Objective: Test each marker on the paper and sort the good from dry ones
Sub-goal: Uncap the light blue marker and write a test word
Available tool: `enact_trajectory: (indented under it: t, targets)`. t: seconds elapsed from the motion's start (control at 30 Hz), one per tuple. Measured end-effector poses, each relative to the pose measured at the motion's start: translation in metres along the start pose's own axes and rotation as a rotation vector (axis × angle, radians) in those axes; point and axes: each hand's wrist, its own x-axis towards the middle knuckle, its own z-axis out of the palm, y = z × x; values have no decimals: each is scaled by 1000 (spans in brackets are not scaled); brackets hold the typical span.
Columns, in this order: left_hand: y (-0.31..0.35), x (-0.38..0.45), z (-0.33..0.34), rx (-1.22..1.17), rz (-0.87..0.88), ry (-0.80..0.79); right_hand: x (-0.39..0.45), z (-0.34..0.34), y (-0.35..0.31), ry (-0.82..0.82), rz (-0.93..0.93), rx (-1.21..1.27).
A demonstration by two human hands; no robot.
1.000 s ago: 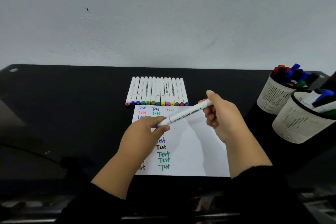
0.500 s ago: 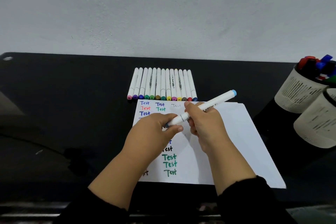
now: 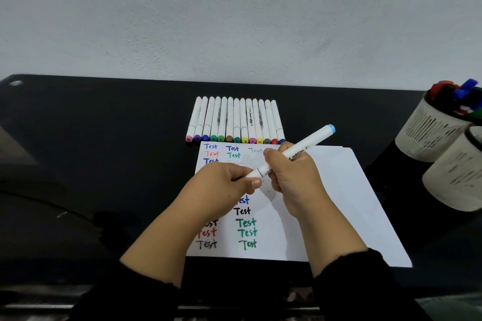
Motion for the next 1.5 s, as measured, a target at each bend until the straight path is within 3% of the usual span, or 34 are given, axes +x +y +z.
enact_trajectory:
  t: [0.1,0.3,0.47,0.6,0.77,0.93,1.23,1.5]
  targets:
    - [2,-2,2,-4,-10,34,0,4,1,45,23,9]
    - [5,0,10,253,97,154,1,8,-2,132,97,41]
    - [-7,3,1,4,-4,78,8,-5,-6,124,59,103]
    - [-13,0,-5,-180,-17,115,16,-21,-9,175,42,133]
    - [-12,2,8,-36,-30,113,18,-14,0,206,135,161]
    - [-15,5,3,-154,-75,86,26,-13,-4,235,196,128]
    - [-17,10,0,-164,-64,78,57,1,-9,92,-145,-199]
    - [-22,20,-1,-186,-63,127,69,-1,8,133,-194,-275]
